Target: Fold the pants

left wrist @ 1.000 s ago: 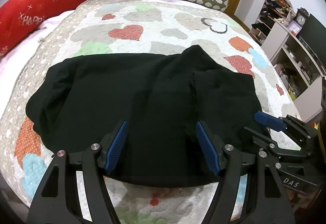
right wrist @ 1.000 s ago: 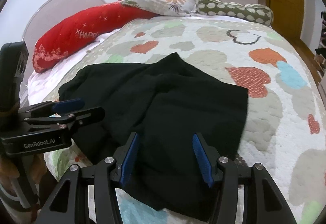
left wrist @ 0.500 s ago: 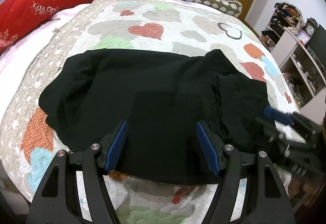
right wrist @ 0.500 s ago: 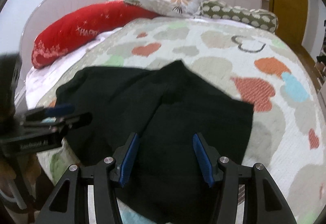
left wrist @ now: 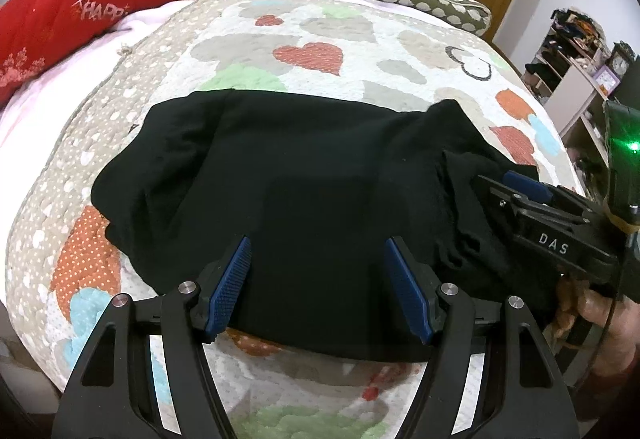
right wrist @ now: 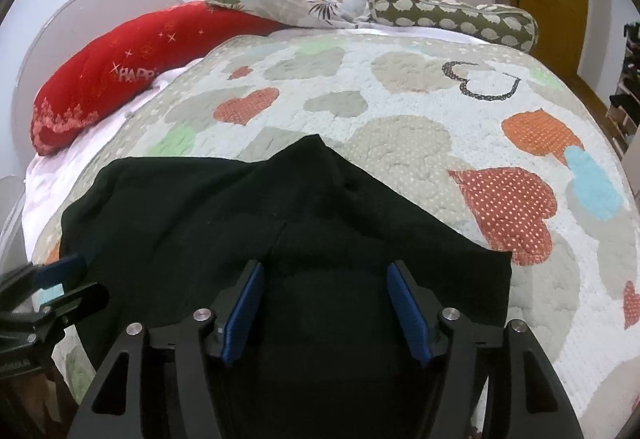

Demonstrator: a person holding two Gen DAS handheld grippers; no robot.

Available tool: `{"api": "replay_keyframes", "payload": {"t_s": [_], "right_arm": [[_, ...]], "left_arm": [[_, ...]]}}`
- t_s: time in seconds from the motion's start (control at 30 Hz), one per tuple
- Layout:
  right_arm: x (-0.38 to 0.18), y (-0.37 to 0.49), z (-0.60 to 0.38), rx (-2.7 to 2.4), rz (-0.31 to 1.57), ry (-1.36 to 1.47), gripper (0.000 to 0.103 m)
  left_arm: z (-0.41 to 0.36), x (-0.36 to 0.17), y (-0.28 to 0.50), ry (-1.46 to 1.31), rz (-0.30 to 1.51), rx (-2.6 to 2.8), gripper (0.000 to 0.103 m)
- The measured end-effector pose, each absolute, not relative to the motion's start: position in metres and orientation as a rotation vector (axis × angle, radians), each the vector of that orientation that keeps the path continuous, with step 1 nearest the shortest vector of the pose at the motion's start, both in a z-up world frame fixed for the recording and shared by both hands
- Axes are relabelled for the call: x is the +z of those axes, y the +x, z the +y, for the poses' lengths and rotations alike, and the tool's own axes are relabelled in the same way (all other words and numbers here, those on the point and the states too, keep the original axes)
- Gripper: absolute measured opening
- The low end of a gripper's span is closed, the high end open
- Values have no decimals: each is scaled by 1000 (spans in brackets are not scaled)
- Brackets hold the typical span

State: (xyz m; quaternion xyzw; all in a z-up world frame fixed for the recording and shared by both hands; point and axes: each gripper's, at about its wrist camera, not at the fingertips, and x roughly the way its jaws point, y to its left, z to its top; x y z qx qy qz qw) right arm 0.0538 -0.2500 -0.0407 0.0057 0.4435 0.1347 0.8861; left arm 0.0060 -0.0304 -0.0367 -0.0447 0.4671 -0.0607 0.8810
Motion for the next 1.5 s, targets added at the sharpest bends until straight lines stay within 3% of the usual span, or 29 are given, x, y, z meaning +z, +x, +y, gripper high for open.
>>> {"api": "replay_keyframes", "payload": {"t_s": [0.23,0.47,0.63,1.17,1.5], "right_arm": [[-18,20,-246,329,882,-15,63],[-39,1,-220,370,926,-93,65],[-11,3,-223,413,885,-43,65],[-2,72,-133,654,912,-50,71],[-1,100,-92,704,912,-122,75]], "left_arm": [[-24,-37,3,-108,970,-113,69],[-24,-33,-4,-112,961,-108,69],[-14,-28,-10,-144,950,-93,69],[70,-44,-39,-523,901,43,69],[75,-58,-28,-568,922,80,69]]}}
